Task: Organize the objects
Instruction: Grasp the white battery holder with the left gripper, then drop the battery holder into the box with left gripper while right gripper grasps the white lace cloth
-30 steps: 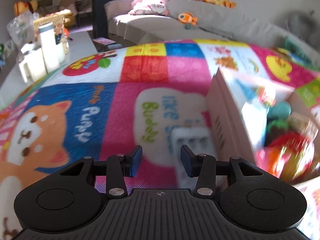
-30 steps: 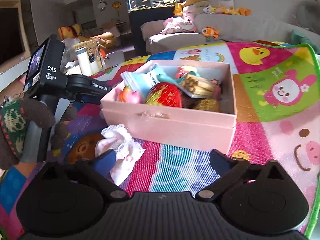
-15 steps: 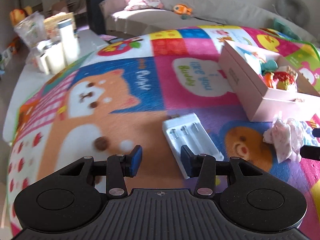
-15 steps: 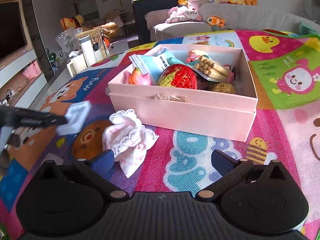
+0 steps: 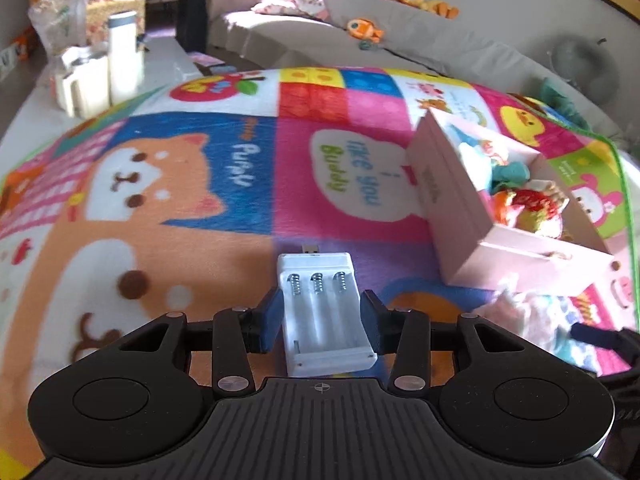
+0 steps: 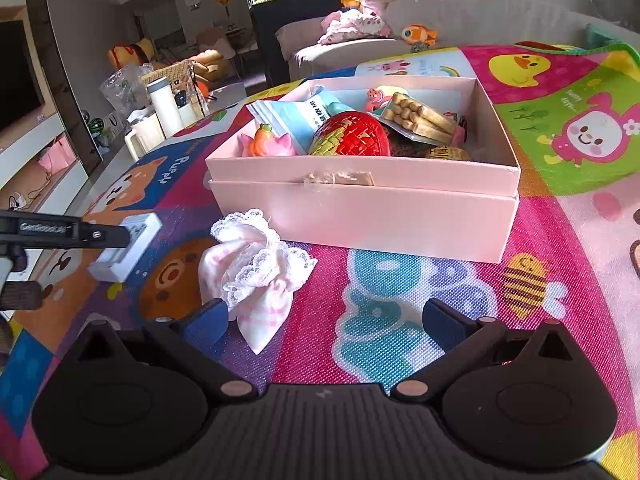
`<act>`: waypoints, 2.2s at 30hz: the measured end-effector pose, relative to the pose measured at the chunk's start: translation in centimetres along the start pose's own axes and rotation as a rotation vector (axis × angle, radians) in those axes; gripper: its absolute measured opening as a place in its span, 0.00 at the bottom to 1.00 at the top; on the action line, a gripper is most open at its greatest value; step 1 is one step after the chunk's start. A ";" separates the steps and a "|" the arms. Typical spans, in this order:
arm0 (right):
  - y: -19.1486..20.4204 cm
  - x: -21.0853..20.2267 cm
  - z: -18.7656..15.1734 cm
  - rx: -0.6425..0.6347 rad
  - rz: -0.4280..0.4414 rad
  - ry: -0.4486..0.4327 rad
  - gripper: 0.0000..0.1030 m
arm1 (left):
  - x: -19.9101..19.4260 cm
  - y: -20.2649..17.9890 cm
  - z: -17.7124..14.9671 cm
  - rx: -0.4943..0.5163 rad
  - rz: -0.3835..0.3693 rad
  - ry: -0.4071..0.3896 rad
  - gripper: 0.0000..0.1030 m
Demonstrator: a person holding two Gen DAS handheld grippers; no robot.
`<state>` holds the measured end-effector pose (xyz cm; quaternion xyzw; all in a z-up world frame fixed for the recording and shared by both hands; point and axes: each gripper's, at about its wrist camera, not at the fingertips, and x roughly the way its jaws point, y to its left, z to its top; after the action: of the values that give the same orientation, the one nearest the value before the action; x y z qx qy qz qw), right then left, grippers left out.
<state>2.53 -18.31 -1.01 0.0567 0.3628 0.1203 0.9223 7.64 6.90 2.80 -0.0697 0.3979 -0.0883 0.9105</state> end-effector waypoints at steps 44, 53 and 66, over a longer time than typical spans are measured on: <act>5.0 1.4 2.1 -0.270 -0.011 0.032 0.35 | -2.6 -0.3 -3.5 0.011 -0.104 -0.064 0.21; -0.2 -7.6 4.0 -0.165 -0.024 -0.136 0.25 | -4.5 -6.4 0.7 0.119 -0.289 -0.160 0.21; -6.5 -9.6 4.6 0.003 -0.127 -0.184 0.25 | 3.2 -14.3 7.6 0.199 -0.234 -0.254 0.23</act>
<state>0.02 -27.22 7.37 0.0460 0.2794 0.0553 0.9575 13.89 -7.32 8.50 -0.0357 0.2582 -0.2231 0.9393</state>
